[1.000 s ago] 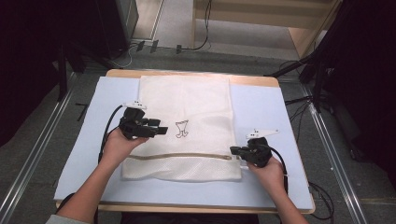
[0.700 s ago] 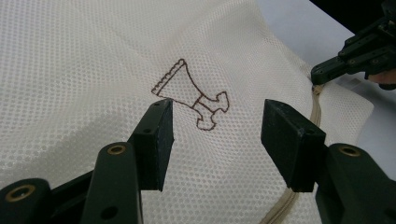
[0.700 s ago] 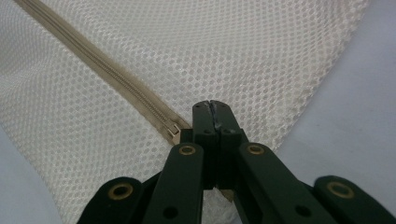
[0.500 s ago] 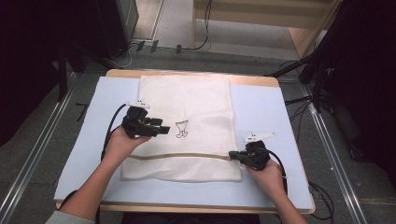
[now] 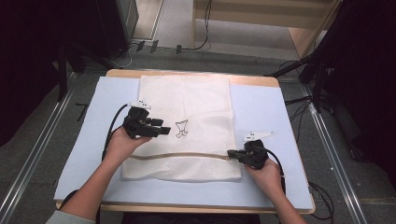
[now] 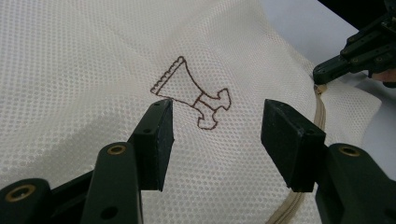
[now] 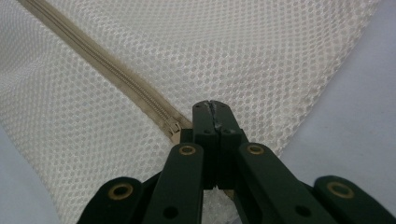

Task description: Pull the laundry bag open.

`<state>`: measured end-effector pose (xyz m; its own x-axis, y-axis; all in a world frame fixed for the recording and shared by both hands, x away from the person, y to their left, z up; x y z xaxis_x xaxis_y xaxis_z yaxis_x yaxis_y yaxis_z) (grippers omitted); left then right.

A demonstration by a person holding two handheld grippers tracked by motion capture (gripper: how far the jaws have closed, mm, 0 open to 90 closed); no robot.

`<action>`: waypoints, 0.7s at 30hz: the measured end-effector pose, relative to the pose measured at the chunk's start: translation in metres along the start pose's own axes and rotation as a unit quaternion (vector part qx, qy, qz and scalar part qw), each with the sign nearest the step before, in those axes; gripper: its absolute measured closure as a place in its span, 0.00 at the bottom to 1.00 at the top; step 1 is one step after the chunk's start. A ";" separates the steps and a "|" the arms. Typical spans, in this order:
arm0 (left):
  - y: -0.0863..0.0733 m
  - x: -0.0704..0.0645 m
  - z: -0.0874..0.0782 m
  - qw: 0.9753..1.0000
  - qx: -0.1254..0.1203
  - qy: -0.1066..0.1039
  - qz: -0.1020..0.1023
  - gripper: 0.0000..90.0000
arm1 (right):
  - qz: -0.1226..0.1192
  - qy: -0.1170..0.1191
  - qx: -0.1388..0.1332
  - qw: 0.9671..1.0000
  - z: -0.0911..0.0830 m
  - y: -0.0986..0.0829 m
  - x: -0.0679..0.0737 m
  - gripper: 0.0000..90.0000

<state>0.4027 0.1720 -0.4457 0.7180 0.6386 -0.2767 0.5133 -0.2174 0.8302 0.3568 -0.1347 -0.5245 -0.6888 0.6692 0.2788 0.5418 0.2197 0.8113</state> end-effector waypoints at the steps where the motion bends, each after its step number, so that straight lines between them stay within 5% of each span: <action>1: 0.000 0.000 0.000 1.000 -0.003 0.001 0.000 0.50 | 0.000 0.002 0.001 1.000 -0.001 0.000 0.000 1.00; 12: -0.001 0.001 0.001 1.000 0.000 0.000 0.000 0.50 | 0.001 -0.005 0.001 1.000 0.000 0.003 -0.003 1.00; 21: -0.001 0.002 0.000 1.000 0.001 0.002 -0.003 0.50 | 0.021 0.027 0.007 0.999 -0.005 -0.003 0.002 1.00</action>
<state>0.4036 0.1738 -0.4475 0.7137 0.6424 -0.2791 0.5177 -0.2153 0.8281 0.3511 -0.1375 -0.5242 -0.6895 0.6391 0.3407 0.5779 0.2019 0.7908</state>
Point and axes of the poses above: each handheld gripper's, and its own axes: z roughly forward along the jaws, y roughly out of its top, x roughly to its left, the point moved 7 cm from there along z, roughly forward along the jaws, and after that the axes turned 13 degrees about -x, right-handed, at the moved point
